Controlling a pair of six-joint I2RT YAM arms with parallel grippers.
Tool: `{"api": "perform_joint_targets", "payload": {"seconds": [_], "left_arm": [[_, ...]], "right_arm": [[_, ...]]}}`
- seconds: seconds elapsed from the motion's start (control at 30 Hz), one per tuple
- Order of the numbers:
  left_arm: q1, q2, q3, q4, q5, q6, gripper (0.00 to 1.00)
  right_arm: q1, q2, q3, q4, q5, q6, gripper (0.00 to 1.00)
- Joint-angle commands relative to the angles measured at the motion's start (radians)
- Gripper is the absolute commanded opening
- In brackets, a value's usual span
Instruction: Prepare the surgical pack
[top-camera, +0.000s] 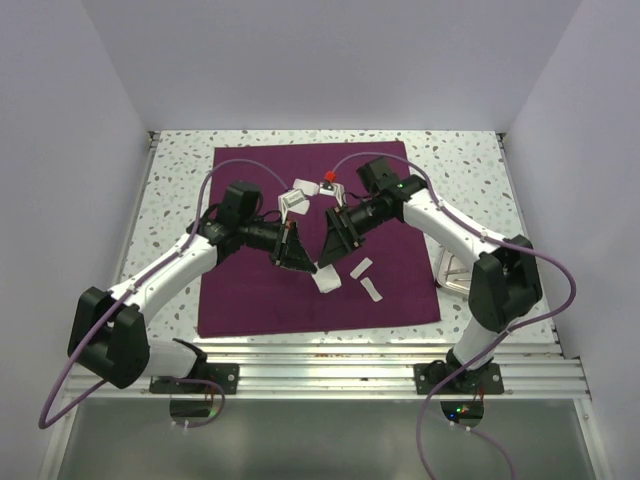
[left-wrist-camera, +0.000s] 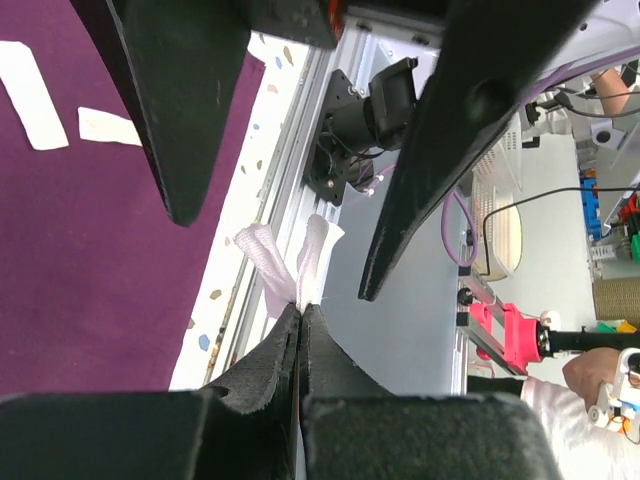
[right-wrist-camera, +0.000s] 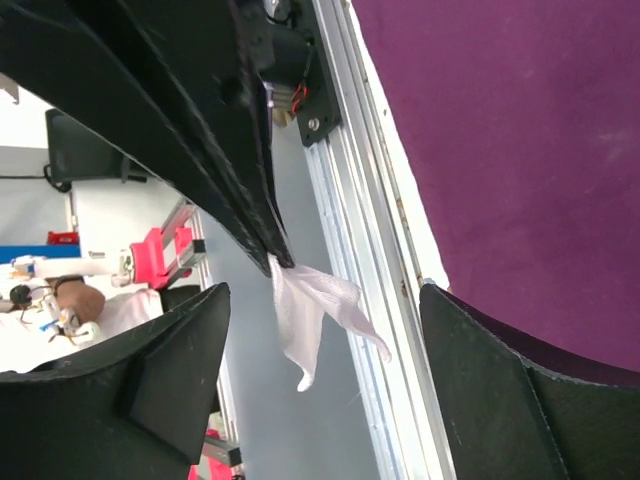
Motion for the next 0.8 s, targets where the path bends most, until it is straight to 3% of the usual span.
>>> {"api": "perform_joint_targets", "payload": {"seconds": [0.0, 0.13, 0.27, 0.37, 0.43, 0.47, 0.5, 0.53, 0.6, 0.77], "left_arm": [[-0.006, -0.016, 0.038, 0.047, 0.041, 0.007, 0.00], [-0.006, 0.002, 0.064, 0.047, 0.041, 0.010, 0.00], [-0.006, 0.010, 0.064, 0.050, 0.041, 0.009, 0.00], [-0.006, 0.017, 0.066, 0.036, 0.035, 0.016, 0.00], [-0.004, 0.026, 0.069, 0.022, 0.015, 0.021, 0.00], [-0.003, 0.033, 0.075, 0.007, -0.006, 0.030, 0.00], [-0.001, 0.040, 0.086, -0.040, -0.078, 0.053, 0.01], [0.002, 0.057, 0.113, -0.071, -0.135, 0.065, 0.22], [0.028, 0.074, 0.141, -0.125, -0.285, 0.075, 0.37], [0.182, 0.102, 0.144, -0.156, -0.489, 0.004, 0.47]], "right_arm": [[0.007, -0.056, -0.053, 0.040, -0.064, 0.018, 0.79], [0.009, -0.067, -0.089, 0.066, -0.110, 0.037, 0.69], [0.009, -0.065, -0.112, 0.083, -0.136, 0.051, 0.54], [0.009, -0.073, -0.121, 0.091, -0.137, 0.066, 0.36], [0.010, -0.082, -0.130, 0.108, -0.134, 0.087, 0.06], [0.009, -0.080, -0.136, 0.109, -0.128, 0.107, 0.00], [0.004, -0.080, -0.138, 0.106, -0.125, 0.112, 0.00], [-0.003, -0.080, -0.144, 0.111, -0.114, 0.123, 0.00], [-0.052, -0.102, -0.175, 0.155, -0.067, 0.190, 0.00], [-0.247, -0.198, -0.287, 0.295, 0.089, 0.405, 0.00]]}}
